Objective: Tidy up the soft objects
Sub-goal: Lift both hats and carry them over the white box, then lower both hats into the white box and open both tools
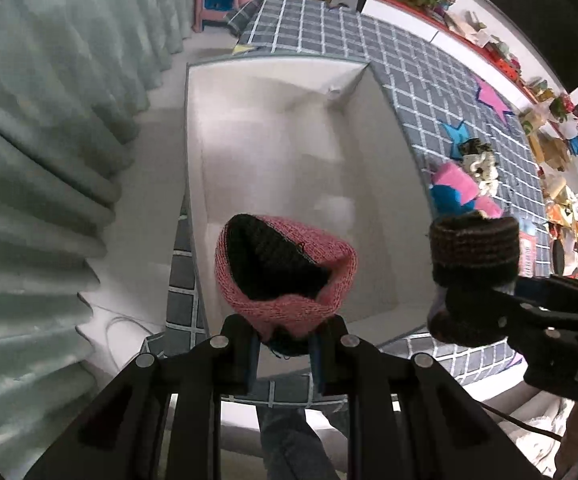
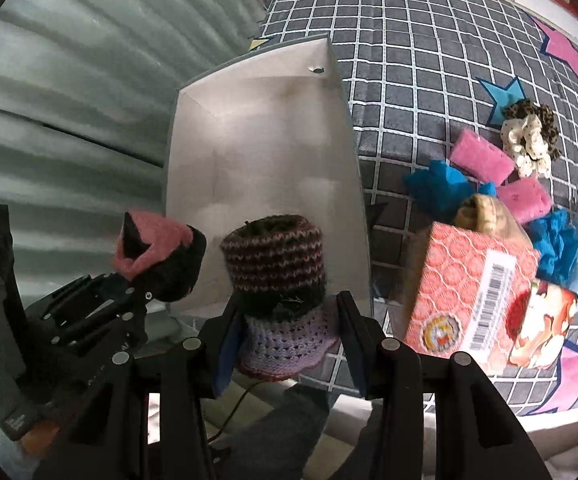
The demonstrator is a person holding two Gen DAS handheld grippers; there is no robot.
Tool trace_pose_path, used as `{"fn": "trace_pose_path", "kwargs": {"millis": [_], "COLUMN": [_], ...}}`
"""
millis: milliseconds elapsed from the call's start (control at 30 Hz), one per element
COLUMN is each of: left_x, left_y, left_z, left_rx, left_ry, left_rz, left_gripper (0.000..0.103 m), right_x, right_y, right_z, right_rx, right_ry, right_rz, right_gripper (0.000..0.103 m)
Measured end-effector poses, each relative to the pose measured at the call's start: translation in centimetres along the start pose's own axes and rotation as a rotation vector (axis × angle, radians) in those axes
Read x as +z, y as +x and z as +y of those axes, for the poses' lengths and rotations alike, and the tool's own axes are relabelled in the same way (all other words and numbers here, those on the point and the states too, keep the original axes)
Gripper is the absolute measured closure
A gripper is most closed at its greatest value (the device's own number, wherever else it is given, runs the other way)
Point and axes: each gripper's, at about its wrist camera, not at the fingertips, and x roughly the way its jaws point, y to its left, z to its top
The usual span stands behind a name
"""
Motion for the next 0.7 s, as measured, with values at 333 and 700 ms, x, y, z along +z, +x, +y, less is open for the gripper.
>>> {"fn": "trace_pose_path", "kwargs": {"millis": [333,700], "left_x": [-0.3,-2.0], "left_y": [4.6,5.9], "left_z": [0.0,1.0], "left_rx": [0.033,0.067], "left_ry": [0.049,0.158], "left_rz": [0.094,0.165], "left_gripper": [0.081,0.081], "right_x": [1.5,-0.6], "right_y": [5.8,9.0], "right_z": [1.6,1.1], "right_rx": [-0.088,-0.059], "right_ry": [-0.076,-0.025], "right_rz": [0.064,0.176], "right_gripper": [0.056,0.056]}}
